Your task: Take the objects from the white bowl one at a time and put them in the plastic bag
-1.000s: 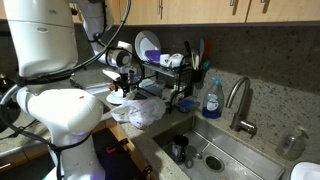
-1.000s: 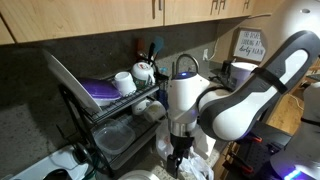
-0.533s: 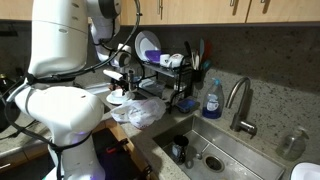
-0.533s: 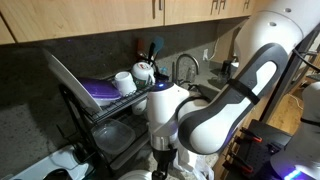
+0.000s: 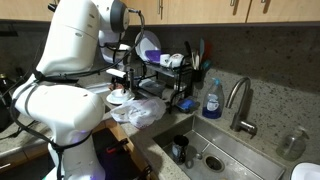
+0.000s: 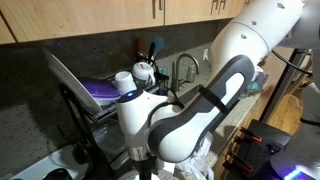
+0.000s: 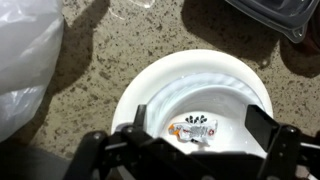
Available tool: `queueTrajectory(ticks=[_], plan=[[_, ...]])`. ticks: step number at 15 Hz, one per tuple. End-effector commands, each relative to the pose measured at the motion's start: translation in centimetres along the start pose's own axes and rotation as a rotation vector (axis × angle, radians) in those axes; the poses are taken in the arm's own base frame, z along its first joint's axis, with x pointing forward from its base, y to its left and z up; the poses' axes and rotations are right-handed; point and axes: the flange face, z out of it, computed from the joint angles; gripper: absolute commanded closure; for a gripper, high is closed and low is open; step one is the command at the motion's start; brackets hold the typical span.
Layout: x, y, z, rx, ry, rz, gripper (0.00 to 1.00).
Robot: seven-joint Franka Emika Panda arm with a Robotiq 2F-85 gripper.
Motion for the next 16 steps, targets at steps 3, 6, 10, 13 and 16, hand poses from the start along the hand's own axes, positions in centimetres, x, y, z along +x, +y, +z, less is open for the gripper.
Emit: queueTrajectory(ticks=[3,6,10,13,16], plan=[[3.3,-0.7,0.3,-0.021,-0.063,-0.098,0.00],[4.5,-0.9,0.5,-0.041,-0.083,-0.172,0.00],[5.7,-1.5,1.2,-0.030,-0.115,-0.273,0.00],[6.3,-1.9,1.8,-0.019,-0.133,-0.344,0.00],[6.9,-2.2,2.4,0.001,-0.149,-0.433,0.00]])
